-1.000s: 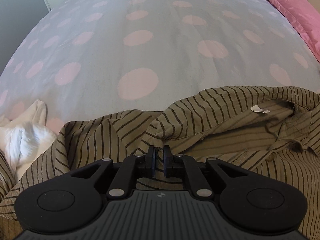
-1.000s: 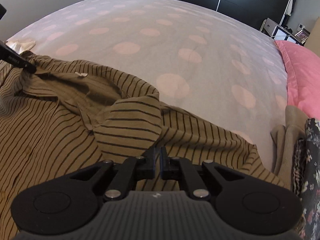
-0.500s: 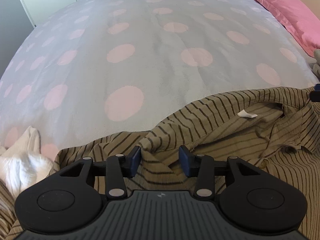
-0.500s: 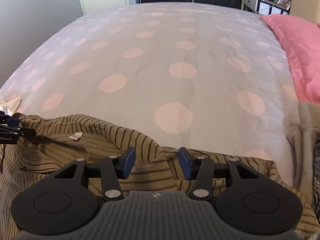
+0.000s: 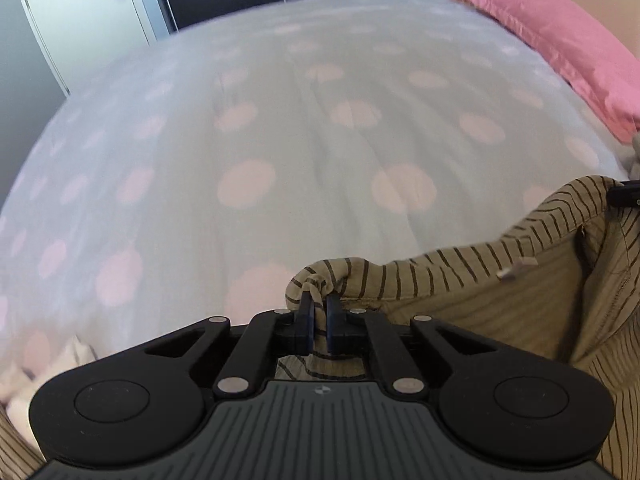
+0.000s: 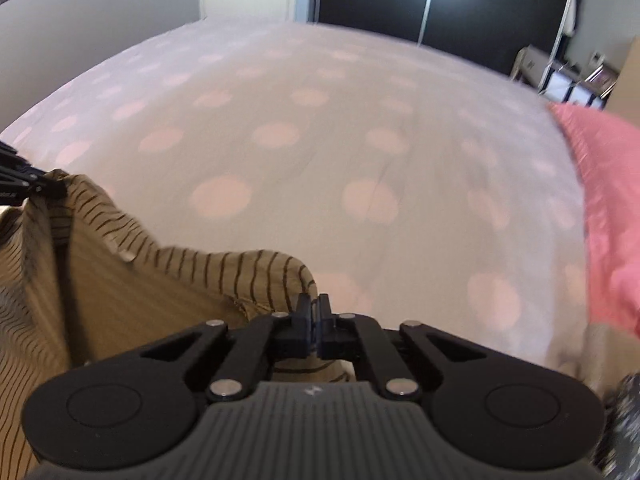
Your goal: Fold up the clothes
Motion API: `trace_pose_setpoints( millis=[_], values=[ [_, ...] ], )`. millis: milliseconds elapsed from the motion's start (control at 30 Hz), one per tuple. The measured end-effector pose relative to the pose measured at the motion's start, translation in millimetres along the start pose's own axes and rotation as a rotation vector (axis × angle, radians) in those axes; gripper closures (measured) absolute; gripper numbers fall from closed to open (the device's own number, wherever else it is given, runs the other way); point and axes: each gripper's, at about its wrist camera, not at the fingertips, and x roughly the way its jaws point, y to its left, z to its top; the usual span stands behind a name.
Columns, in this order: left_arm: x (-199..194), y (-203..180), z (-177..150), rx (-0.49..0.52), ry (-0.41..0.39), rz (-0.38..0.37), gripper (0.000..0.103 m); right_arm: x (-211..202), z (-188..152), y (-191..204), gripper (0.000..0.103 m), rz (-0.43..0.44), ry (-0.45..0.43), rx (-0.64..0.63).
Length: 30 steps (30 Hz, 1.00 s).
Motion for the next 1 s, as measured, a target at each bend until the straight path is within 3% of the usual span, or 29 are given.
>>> trace_pose_setpoints(
  millis=[133, 333, 633, 700, 767, 900, 1000],
  values=[
    [15, -16, 23, 0.03, -0.034, 0.061, 0.1, 17, 23, 9, 0.102, -0.101, -0.032, -0.044],
    [48, -26, 32, 0.008, -0.04, 0.129, 0.1, 55, 30, 20, 0.102, -0.219, -0.034, -0.036],
    [94, -42, 10, -0.017, 0.016, 0.127, 0.097, 105, 3, 30, 0.101, -0.227, 0.04, 0.032],
    [92, -38, 8, -0.04, 0.023, 0.116, 0.095, 105, 2, 25, 0.098, -0.207, 0.047, 0.064],
    [84, -29, 10, -0.072, 0.011, 0.087, 0.086, 99, 3, 19, 0.07, -0.2, 0.043, 0.102],
    [55, -6, 12, -0.108, -0.039, 0.069, 0.061, 73, 8, 4, 0.066, -0.184, 0.011, 0.145],
    [23, 16, 6, -0.136, -0.076, 0.078, 0.058, 43, 5, -9, 0.057, -0.157, -0.002, 0.183]
  ],
)
